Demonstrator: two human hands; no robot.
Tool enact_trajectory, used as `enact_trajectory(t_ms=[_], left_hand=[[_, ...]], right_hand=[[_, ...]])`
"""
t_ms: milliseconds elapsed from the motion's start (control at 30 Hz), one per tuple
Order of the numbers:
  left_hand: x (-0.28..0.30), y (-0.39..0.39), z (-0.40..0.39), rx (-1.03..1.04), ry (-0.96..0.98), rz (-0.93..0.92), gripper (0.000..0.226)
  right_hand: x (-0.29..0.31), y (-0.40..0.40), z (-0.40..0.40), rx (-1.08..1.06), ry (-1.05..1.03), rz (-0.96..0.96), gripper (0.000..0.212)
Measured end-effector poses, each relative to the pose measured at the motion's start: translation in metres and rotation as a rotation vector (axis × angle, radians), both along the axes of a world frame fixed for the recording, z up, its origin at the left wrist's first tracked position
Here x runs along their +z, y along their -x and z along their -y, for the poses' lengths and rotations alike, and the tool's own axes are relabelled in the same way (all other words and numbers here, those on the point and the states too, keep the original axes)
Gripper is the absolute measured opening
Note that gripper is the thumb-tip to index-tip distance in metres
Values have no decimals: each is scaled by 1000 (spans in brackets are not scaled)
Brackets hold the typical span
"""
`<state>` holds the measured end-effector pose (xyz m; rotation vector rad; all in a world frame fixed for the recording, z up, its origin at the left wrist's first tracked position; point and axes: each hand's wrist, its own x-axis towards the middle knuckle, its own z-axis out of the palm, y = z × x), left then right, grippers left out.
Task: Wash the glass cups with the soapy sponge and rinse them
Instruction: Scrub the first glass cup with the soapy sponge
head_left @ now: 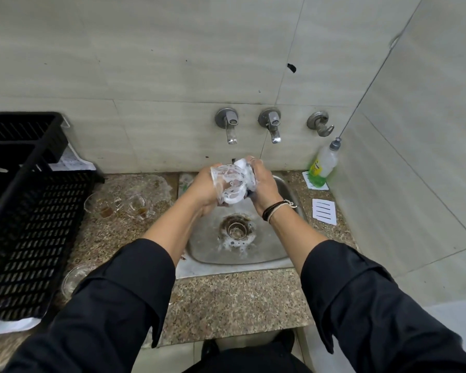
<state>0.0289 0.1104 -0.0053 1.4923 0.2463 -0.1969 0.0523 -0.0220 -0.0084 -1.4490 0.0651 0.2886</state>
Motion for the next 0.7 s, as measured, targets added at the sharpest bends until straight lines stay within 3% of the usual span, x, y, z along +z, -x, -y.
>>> enact_trajectory(t_ms=[100, 200, 267, 300, 367, 467, 600, 700], left_hand=[[-2, 3, 1, -27, -84, -63, 16], [-10, 4, -4, 88, -33, -143, 13], [-9, 4, -7, 187, 15, -137, 12], [-9, 5, -8, 216, 25, -121, 19], [-9, 9, -7, 189, 38, -74, 31], [-12, 16, -5, 177, -20, -29, 19], [-14, 14, -13, 268, -80, 26, 14], [-18, 20, -9, 209, -158, 19, 19]], right_hand=[[19, -2, 7, 134, 86, 261, 25], [35, 2, 6, 323, 583, 654, 17], [26, 14, 2, 327, 936, 896, 30], [18, 21, 1, 304, 1012, 948, 40], [4, 27, -1, 222, 983, 880, 49], [8, 24, -7, 173, 895, 676, 56], [3, 53, -10, 305, 943, 795, 57], [3, 43, 1, 239, 866, 561, 55]])
